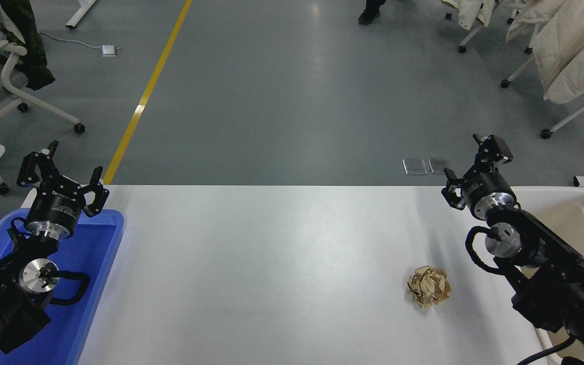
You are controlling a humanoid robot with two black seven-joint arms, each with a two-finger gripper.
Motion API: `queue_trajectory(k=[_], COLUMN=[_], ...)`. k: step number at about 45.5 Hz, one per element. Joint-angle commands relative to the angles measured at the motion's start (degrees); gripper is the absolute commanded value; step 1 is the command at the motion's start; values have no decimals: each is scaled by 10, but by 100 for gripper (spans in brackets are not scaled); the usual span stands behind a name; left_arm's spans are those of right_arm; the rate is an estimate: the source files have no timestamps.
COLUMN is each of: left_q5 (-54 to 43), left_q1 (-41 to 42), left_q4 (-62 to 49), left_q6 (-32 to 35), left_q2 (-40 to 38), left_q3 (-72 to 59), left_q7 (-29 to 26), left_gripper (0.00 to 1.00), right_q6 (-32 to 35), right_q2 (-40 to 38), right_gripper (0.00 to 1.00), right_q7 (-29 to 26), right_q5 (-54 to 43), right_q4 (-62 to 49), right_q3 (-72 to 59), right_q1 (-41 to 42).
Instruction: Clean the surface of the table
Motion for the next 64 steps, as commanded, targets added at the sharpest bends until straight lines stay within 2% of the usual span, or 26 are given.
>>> queue_trajectory(k=[1, 41, 58, 64], left_q5=[0, 0, 0, 0], left_q1=[0, 0, 0, 0], left_q4=[-1, 0, -1, -1], left_q6=[0, 0, 0, 0], left_q2=[0, 0, 0, 0], left_q3=[0, 0, 0, 0], left_q7=[0, 0, 0, 0], left_gripper=[100, 100, 100, 100], right_q6=[0, 9, 43, 41], right_q2=[25, 23, -4, -37], right_gripper=[100, 100, 100, 100], right_q7=[15, 13, 14, 13], right_q5=[1, 1, 1, 0], right_q4=[-12, -16, 0, 34], right_q3=[2, -10, -13, -58], right_q1=[10, 0, -21, -21])
